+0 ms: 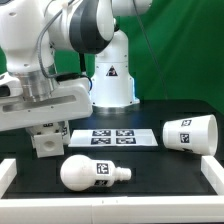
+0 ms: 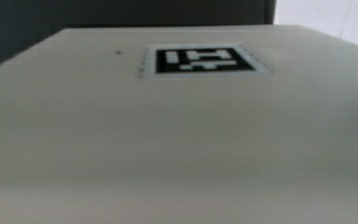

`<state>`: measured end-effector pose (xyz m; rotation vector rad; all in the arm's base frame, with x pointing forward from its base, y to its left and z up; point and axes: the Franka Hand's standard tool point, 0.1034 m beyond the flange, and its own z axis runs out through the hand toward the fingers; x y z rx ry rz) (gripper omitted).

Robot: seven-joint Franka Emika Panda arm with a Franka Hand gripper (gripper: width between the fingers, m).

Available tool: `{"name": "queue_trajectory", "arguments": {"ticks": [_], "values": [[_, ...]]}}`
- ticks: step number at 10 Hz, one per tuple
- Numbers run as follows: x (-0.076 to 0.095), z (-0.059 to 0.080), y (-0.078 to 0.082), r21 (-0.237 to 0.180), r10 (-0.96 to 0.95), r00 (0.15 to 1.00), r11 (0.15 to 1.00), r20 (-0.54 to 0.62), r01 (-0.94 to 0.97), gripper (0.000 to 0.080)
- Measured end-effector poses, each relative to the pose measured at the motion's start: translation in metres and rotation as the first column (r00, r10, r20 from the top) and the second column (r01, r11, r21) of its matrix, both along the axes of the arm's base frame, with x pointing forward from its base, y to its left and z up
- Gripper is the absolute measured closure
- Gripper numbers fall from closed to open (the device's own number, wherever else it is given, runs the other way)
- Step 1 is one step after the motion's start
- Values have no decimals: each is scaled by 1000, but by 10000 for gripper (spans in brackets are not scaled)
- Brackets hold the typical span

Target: Assemble lamp

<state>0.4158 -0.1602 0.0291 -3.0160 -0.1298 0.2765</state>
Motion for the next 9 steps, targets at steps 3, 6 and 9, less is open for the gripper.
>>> {"name": "queue_trajectory", "arguments": {"ticks": [3,6,9], "values": [[-3,0,-1,-19,-79,997,997,-7,79,498],[-8,-2,-10,-51,-132,991,990,26,134,498],[-8,-2,-11,-48,-121,992,991,28,122,498]]}}
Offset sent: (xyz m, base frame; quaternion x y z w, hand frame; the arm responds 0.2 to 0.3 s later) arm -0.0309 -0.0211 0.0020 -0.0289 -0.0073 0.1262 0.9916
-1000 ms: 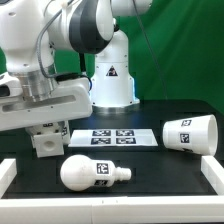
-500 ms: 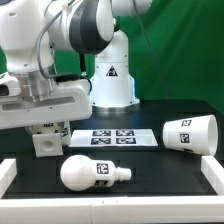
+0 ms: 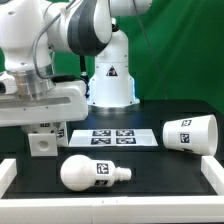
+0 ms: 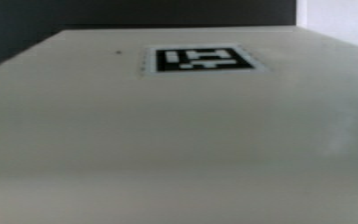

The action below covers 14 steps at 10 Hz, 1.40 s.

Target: Assemble lamp

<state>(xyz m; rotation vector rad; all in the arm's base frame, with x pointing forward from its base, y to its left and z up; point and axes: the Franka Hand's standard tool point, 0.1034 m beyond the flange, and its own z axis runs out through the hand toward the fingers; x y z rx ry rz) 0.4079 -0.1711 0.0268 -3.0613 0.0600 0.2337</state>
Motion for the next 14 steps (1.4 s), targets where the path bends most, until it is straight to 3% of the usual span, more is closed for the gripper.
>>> {"name": "queue_trajectory", "arguments": {"ticks": [2,3,5,8,11,14], "values": [[0,0,0,0,0,1000,1000,-1,0,189],[0,0,0,0,0,1000,1000,-1,0,126],[6,8,-5,7,3,999,1000,-35,-3,108],[37,27,-6,-7,12,998,1000,-60,-12,101],[52,17,1,36,-4,974,999,-227,13,101],[47,13,8,91,27,919,996,-393,9,101]]}}
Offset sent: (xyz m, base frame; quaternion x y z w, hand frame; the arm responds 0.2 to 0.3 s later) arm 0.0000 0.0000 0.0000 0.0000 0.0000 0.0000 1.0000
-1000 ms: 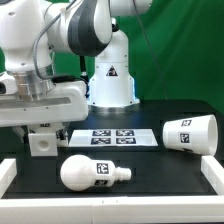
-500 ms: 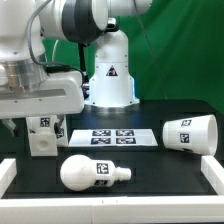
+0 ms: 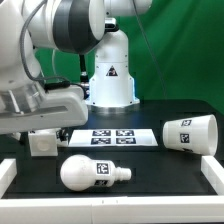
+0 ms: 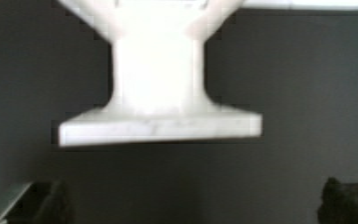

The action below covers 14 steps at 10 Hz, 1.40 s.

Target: Assemble lamp

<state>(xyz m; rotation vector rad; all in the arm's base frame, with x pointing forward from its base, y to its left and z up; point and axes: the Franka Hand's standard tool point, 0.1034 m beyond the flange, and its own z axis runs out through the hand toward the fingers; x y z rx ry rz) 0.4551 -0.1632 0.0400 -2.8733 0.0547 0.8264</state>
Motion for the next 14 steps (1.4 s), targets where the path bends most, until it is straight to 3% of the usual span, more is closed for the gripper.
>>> {"name": "queue_trajectory", "arguments": {"ticks": [1,3,5,9,10,14], "values": [[-1,1,-4,17,28,997,999,-73,-27,101],[7,10,-25,-15,104,968,994,-230,-110,101],[0,6,-26,-16,114,941,992,-318,-125,101],[-1,3,-23,-4,115,928,992,-355,-125,101],[-11,8,-12,-10,83,896,995,-436,-97,101],[-16,3,-2,4,99,864,994,-494,-112,101]]}}
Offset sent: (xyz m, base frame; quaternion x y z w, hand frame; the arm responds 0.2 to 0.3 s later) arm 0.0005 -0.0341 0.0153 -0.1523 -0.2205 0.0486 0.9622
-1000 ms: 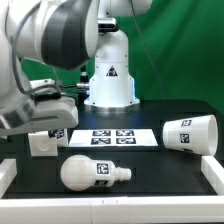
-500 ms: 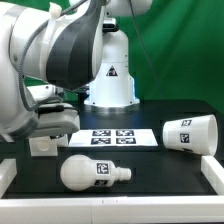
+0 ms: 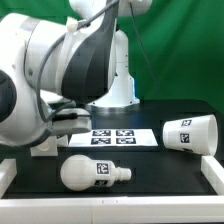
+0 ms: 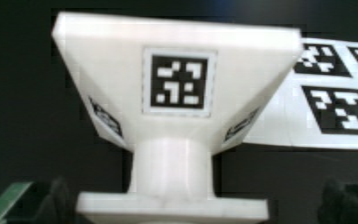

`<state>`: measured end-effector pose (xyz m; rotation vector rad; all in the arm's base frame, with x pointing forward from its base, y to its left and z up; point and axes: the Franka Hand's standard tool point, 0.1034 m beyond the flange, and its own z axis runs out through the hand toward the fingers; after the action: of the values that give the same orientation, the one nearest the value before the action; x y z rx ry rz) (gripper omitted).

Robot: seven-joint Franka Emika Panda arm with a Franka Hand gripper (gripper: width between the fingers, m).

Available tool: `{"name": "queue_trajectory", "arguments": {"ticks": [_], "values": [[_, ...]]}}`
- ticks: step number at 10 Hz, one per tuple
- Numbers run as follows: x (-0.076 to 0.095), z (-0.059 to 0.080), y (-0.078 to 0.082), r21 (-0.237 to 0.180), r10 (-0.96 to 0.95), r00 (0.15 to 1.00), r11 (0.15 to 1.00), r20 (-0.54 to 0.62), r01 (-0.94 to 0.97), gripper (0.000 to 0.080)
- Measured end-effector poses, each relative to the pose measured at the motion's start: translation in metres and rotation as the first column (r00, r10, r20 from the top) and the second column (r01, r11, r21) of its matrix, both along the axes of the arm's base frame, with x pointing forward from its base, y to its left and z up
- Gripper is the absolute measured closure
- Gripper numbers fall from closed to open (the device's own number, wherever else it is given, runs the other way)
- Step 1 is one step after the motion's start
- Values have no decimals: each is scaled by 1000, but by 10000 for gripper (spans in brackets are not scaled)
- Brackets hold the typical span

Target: Assemble lamp

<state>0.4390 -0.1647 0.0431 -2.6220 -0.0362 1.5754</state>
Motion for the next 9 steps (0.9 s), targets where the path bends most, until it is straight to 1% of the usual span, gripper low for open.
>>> {"name": "queue_trajectory", "arguments": {"ticks": [2,4,6,8,9], "values": [[-1,0,-1,-4,6,1000,1000,-5,-6,101],[-9,-3,-4,-15,27,999,1000,-30,-27,101],[-14,-12,-6,-24,22,999,999,-35,-23,101],[-14,-23,-6,-24,37,999,999,-14,-38,101],[-15,-26,-6,-25,40,999,999,-10,-40,101]]}}
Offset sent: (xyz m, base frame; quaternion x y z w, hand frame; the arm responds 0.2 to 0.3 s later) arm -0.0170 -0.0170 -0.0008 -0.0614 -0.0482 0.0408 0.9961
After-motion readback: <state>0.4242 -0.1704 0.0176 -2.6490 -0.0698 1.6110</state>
